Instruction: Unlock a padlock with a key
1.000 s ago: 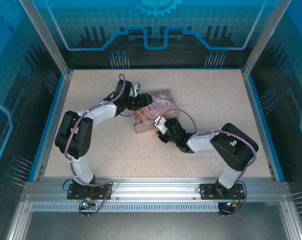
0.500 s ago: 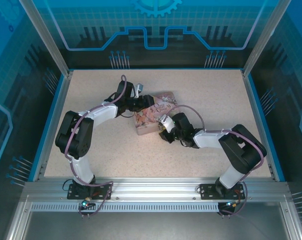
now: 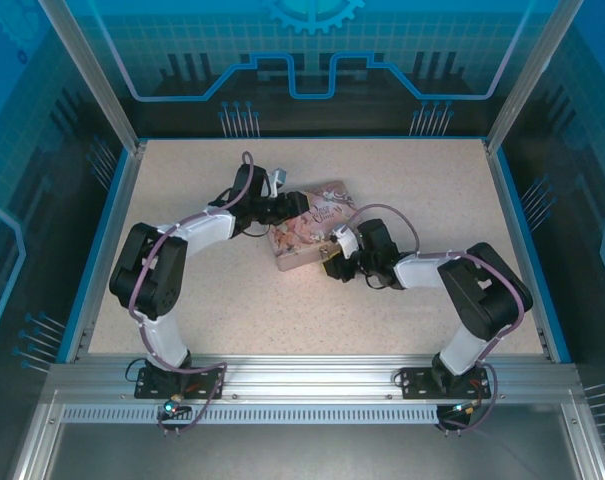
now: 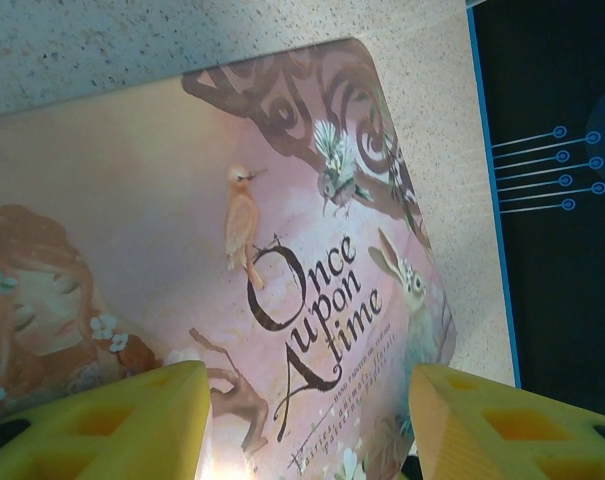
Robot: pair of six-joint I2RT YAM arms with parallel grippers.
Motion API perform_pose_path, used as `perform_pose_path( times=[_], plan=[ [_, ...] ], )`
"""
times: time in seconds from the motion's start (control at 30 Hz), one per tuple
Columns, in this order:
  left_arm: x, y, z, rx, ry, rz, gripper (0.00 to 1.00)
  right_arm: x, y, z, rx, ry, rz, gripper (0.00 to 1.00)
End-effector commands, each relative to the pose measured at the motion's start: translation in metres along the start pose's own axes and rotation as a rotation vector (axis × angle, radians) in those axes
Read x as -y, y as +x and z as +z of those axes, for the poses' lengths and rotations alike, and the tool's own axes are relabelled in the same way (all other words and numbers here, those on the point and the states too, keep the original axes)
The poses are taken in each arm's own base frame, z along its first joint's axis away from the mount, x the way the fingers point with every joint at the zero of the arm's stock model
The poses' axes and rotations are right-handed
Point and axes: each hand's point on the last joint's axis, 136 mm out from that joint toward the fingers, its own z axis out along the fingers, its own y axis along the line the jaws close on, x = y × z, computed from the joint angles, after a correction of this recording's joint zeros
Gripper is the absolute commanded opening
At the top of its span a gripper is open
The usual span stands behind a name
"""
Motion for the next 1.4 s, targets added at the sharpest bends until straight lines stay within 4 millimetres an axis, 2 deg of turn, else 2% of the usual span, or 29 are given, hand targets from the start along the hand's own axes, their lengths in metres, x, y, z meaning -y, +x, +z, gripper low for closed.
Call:
perform_pose_path(
  times=[0.0, 0.2, 0.4, 0.5, 0.63, 0.73, 0.87, 1.0, 1.13, 1.2, 1.37],
  plan=[
    [-0.046, 0.027, -0.002, -0.047, -0.151, -0.069, 0.56, 0.013, -0.006, -0.006, 0.065, 0.03, 0.07, 0.01],
    [-0.051, 0.037, -0.003, -0.058, -0.169, -0.075, 0.56, 0.031, 0.0, -0.013, 0.113, 0.05, 0.154, 0.01],
    [-0.063, 0.046, -0.002, -0.07, -0.202, -0.086, 0.55, 0.035, -0.001, -0.025, 0.124, -0.032, 0.196, 0.03],
    [-0.065, 0.045, -0.001, -0.067, -0.205, -0.087, 0.55, 0.039, 0.004, -0.023, 0.102, -0.037, 0.215, 0.09],
    [-0.065, 0.045, 0.0, -0.068, -0.208, -0.087, 0.55, 0.054, 0.01, -0.017, 0.087, 0.028, 0.271, 0.18],
    [-0.065, 0.044, -0.001, -0.067, -0.211, -0.087, 0.55, 0.062, 0.015, -0.019, 0.098, 0.078, 0.3, 0.26],
    [-0.066, 0.044, 0.0, -0.068, -0.211, -0.086, 0.55, 0.069, 0.02, -0.022, 0.106, 0.132, 0.336, 0.29],
    [-0.065, 0.044, 0.0, -0.066, -0.21, -0.086, 0.55, 0.079, 0.023, -0.028, 0.124, 0.201, 0.373, 0.41],
    [-0.064, 0.043, -0.001, -0.065, -0.209, -0.082, 0.55, 0.091, 0.028, -0.033, 0.129, 0.288, 0.422, 0.43],
    [-0.064, 0.043, -0.001, -0.066, -0.208, -0.081, 0.55, 0.092, 0.026, -0.036, 0.147, 0.298, 0.422, 0.43],
    [-0.062, 0.042, -0.002, -0.062, -0.204, -0.076, 0.55, 0.071, 0.016, -0.039, 0.173, 0.243, 0.313, 0.49]
  ],
)
